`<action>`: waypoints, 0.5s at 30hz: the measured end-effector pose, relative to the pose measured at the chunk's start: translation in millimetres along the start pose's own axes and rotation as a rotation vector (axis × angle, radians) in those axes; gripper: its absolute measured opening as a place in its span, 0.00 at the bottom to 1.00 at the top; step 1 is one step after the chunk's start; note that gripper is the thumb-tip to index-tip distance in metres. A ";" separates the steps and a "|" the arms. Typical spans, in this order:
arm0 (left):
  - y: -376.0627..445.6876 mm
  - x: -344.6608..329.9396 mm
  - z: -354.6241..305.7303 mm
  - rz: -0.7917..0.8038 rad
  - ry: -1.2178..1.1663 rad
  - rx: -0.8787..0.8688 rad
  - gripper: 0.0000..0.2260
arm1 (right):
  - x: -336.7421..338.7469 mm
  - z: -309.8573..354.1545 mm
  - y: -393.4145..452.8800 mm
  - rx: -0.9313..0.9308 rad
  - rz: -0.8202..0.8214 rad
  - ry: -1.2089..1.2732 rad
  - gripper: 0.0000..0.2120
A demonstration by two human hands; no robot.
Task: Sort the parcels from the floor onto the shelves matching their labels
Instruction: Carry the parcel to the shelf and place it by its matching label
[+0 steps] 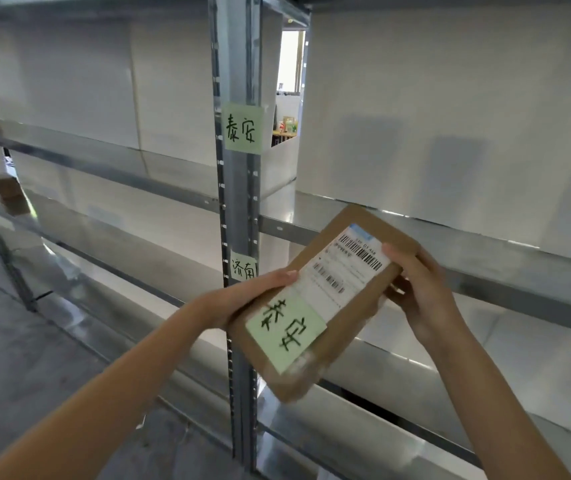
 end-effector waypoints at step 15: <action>32.6 30.4 -70.5 -0.454 -0.205 -0.375 0.18 | 35.7 52.7 30.2 0.060 -0.486 -0.069 0.17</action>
Point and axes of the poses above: each hand's wrist, its own y-axis towards the middle knuckle, its own x-axis out of the back of the hand, z = x × y, the point moved 6 cm from there along y, towards the middle knuckle, and after that the axes turned 10 degrees about -y, right-handed, at the moved point
